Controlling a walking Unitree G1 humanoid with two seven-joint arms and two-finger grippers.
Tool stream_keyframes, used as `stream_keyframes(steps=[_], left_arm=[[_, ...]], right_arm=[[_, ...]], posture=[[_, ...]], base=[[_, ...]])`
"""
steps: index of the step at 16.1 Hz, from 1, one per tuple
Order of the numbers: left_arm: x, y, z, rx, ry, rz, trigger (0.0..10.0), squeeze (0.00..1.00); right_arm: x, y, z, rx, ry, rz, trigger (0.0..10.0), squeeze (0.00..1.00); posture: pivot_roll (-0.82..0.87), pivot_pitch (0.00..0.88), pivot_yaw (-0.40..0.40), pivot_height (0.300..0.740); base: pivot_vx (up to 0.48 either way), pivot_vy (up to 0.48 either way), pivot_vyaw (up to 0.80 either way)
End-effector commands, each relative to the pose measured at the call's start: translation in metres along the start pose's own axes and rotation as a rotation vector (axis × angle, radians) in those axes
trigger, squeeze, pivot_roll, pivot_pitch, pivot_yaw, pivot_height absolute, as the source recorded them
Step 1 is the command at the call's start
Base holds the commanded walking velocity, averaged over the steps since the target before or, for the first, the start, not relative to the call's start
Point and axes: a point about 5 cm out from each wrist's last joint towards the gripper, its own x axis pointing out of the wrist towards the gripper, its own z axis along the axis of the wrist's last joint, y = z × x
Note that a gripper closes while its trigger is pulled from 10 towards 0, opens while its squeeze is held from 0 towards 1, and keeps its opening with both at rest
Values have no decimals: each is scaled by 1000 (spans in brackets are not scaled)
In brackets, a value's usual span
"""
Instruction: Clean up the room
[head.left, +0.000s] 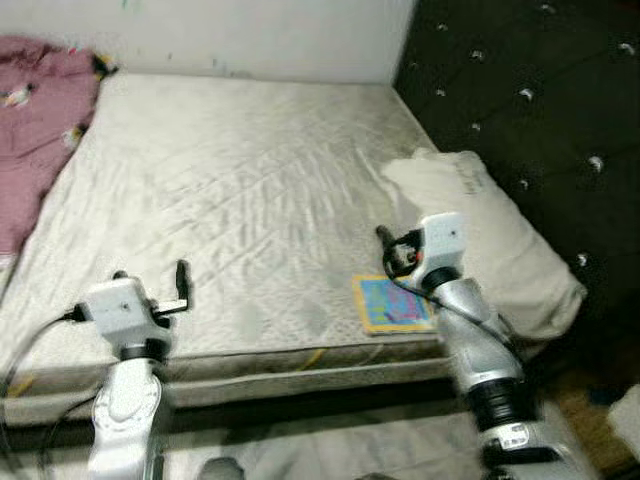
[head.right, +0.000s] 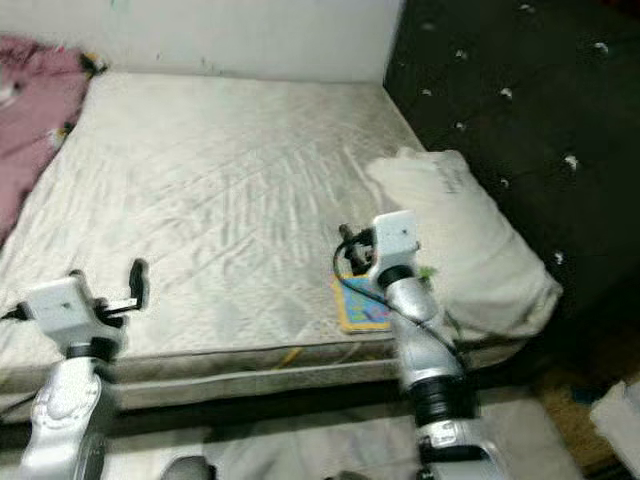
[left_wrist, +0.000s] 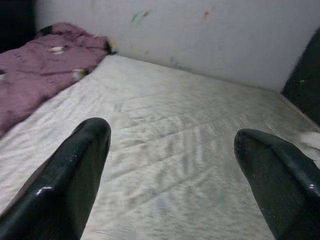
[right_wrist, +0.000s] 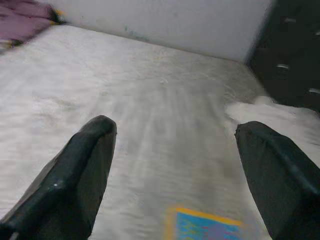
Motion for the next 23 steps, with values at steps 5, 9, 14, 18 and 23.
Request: stream_keyframes(steps=[5, 9, 14, 18, 23], left_arm=[[3, -6, 2, -2, -2, -16, 10000, 0], [4, -6, 2, -6, 0, -14, 10000, 0], [4, -7, 4, -5, -18, -34, 10000, 0], [4, -9, 5, -4, -26, -43, 10000, 0], [4, -10, 4, -2, -28, -55, 10000, 0]], right_arm=[[2, -7, 5, -5, -15, -12, 10000, 0], [2, -7, 5, 1, -11, -9, 10000, 0], [3, -7, 4, -6, -3, -4, 10000, 0], [3, -6, 4, -10, -2, 0, 10000, 0], [4, -6, 3, -15, -2, 5, 10000, 0]], posture=[[95, 17, -96, 740], [96, 18, -95, 740], [97, 15, -98, 740], [97, 15, -99, 740], [99, 7, -99, 740]], base=[[0, 478, 0], [0, 475, 0], [0, 94, 0], [217, 0, 0], [340, 0, 0]])
